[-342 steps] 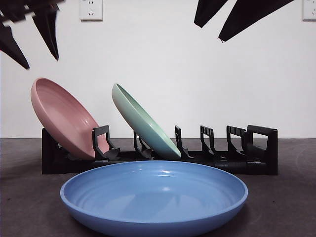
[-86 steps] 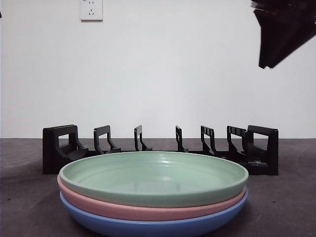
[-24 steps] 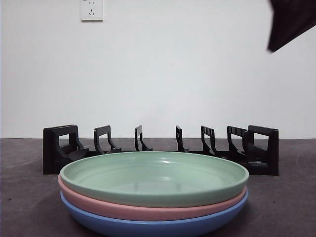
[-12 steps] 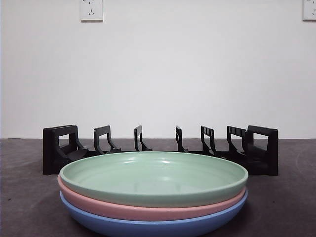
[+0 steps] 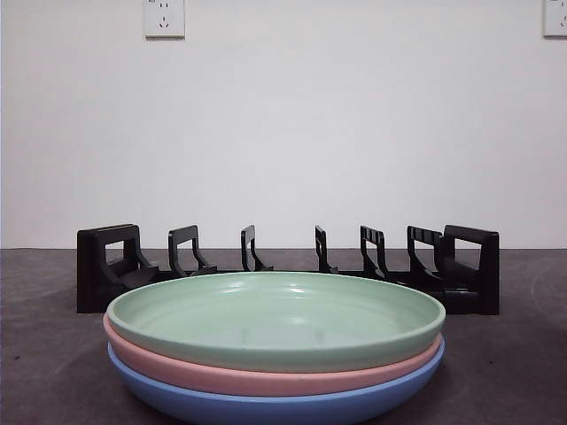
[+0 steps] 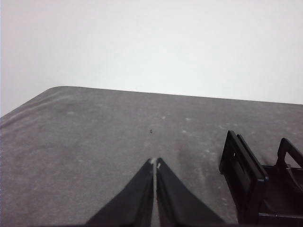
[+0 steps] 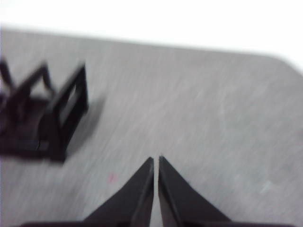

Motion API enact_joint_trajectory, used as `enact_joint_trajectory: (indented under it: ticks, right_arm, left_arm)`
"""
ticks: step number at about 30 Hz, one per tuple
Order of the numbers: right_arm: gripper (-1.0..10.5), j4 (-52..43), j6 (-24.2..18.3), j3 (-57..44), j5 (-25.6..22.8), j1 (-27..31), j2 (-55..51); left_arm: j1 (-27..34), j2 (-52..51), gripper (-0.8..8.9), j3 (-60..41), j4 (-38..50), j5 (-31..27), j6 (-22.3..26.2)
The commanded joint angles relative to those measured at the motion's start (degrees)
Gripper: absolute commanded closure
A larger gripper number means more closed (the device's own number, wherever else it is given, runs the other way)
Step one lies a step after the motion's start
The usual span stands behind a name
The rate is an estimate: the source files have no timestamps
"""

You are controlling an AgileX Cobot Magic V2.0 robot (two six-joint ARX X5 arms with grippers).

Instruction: Place the plate

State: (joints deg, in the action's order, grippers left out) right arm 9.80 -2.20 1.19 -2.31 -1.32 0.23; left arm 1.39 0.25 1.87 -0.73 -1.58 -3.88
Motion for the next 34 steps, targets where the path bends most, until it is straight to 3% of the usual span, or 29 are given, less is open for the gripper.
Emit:
enact_joint_trajectory:
  ticks: [1, 34]
  right_arm:
    - [9.3, -1.36, 1.14, -0.50, -2.32, 0.07, -0.02]
    - [9.3, -1.25, 1.81, -0.48, -2.21, 0.02, -0.02]
  left_arm:
    - [0.09, -0.07, 8.06, -1.16, 0.48, -0.04, -0.04]
    - [0.09, -0.07, 8.06, -1.16, 0.50, -0.07, -0.04]
